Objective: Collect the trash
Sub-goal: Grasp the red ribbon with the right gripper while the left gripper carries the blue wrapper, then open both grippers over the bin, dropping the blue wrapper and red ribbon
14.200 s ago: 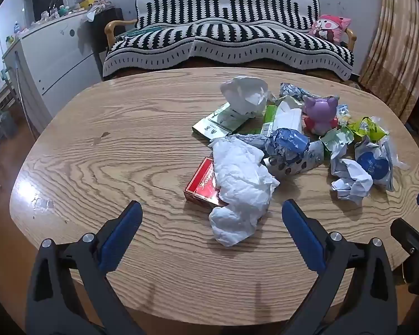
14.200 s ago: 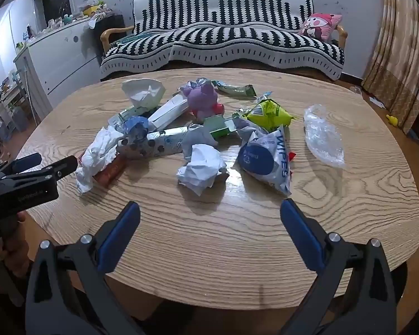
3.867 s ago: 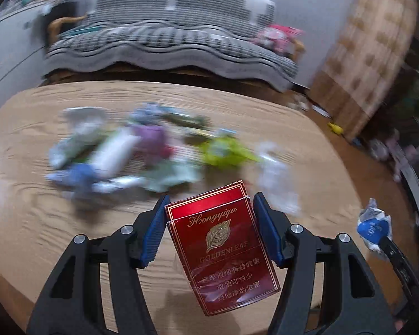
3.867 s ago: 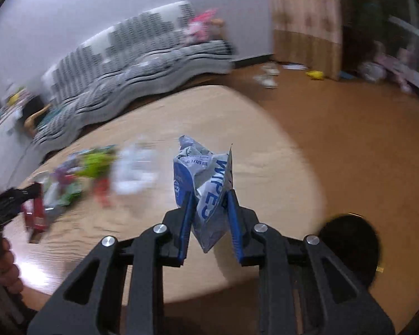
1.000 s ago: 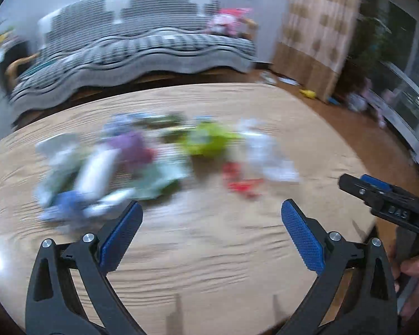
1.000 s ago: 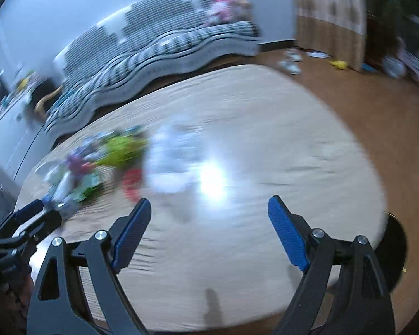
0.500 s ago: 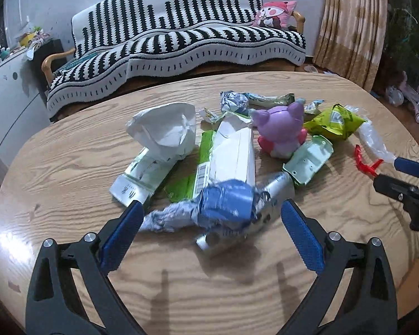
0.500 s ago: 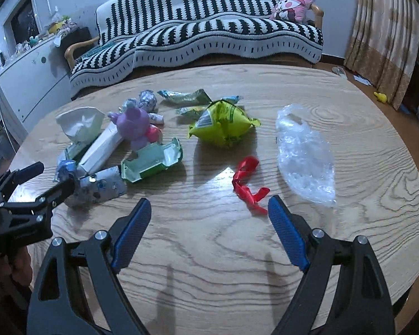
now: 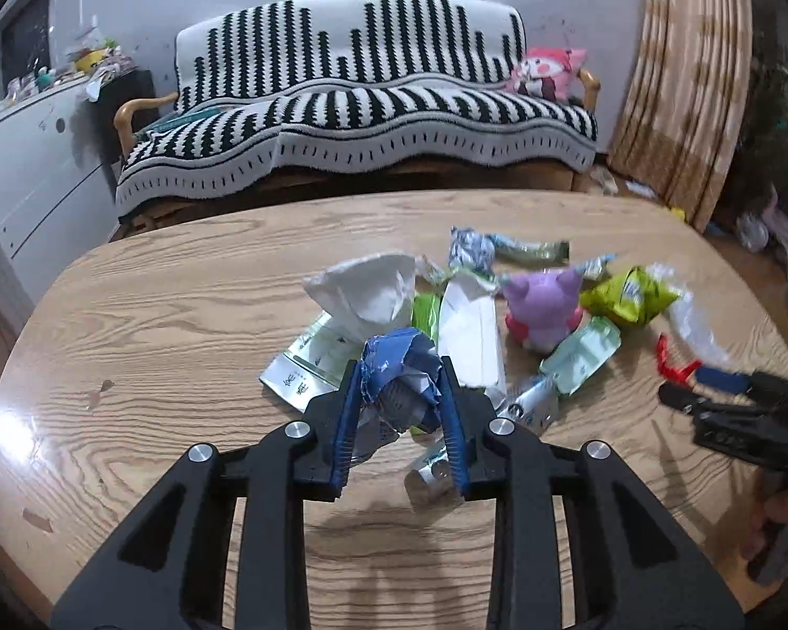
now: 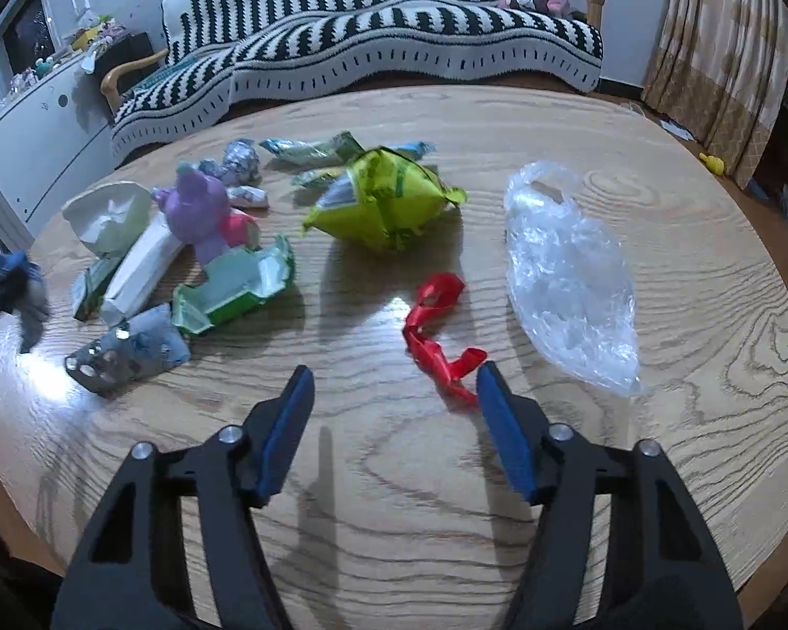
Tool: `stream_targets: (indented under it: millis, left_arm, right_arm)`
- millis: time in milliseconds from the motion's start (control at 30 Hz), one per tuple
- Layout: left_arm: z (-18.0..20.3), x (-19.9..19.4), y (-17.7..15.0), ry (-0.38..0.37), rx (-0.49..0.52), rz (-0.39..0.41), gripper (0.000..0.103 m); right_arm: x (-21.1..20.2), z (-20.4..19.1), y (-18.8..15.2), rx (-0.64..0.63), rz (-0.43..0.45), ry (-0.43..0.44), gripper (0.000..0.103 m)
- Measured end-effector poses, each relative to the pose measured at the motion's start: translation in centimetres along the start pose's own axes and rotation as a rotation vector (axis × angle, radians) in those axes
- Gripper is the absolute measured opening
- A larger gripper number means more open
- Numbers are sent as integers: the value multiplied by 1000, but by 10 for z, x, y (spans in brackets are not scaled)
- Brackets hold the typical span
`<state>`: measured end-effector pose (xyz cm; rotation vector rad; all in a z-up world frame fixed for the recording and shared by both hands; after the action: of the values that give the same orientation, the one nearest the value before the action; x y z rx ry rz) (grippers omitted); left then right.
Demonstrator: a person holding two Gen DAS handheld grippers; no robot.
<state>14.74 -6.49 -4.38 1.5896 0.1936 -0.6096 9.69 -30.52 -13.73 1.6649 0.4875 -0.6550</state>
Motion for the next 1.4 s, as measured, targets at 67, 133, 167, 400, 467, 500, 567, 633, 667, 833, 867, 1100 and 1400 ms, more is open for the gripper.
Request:
stream_targets:
  millis: [67, 133, 167, 400, 467, 500, 567, 633, 667, 833, 867, 1100, 1400]
  left_arm:
    - [2, -2, 2, -2, -13, 1, 28]
    - [8, -2, 1, -10, -14, -6, 28]
    - [11, -1, 0, -15, -11, -10, 28]
    - [41, -4, -5, -61, 33, -21, 28]
    - [50, -4, -6, -78, 33, -32, 28]
    - [56, -5, -6, -88, 30, -37, 28]
    - [71, -7, -6, -111, 33, -41, 28]
    - [88, -10, -5, -133, 40, -41, 28]
    - [101, -12, -5, -148, 50, -41, 28]
    - [165, -21, -8, -221, 98, -43, 28]
    - [176, -22, -9, -234, 105, -45, 28]
    - [302, -44, -25, -412, 161, -71, 28]
    - [470, -86, -73, -648, 269, -104, 28]
  right_arm:
    - [6, 5, -3, 4, -12, -9, 55]
    - [11, 5, -5, 5, -22, -9, 46]
    - [12, 5, -4, -18, -19, -17, 37]
    - [-2, -2, -3, -52, 8, 10, 11]
    - [-11, -1, -1, -49, 20, 20, 11]
    - [-16, 1, 0, -46, 30, 21, 11]
    - [-30, 12, 4, -31, 52, 21, 11]
    - [-44, 25, 5, -14, 73, 15, 11]
    - [-53, 36, 6, -4, 86, 6, 11]
    - [-89, 94, 3, 58, 126, -40, 11]
    - [-98, 111, 0, 74, 132, -54, 11]
    - [-149, 224, -36, 186, 143, -185, 11]
    - [-203, 375, -138, 371, 59, -363, 11]
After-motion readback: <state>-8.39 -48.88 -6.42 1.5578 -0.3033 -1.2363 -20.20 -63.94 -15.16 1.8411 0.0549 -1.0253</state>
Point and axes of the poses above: each gripper's, at about its wrist camera, not at the fingertips, and x roughly the way its jaws point, z to its right, y to its top, the point moved 10 cm from there along x, roughly the way its jaws point, and after that the axes turned 14 degrees about z, right-handed, at the moved point
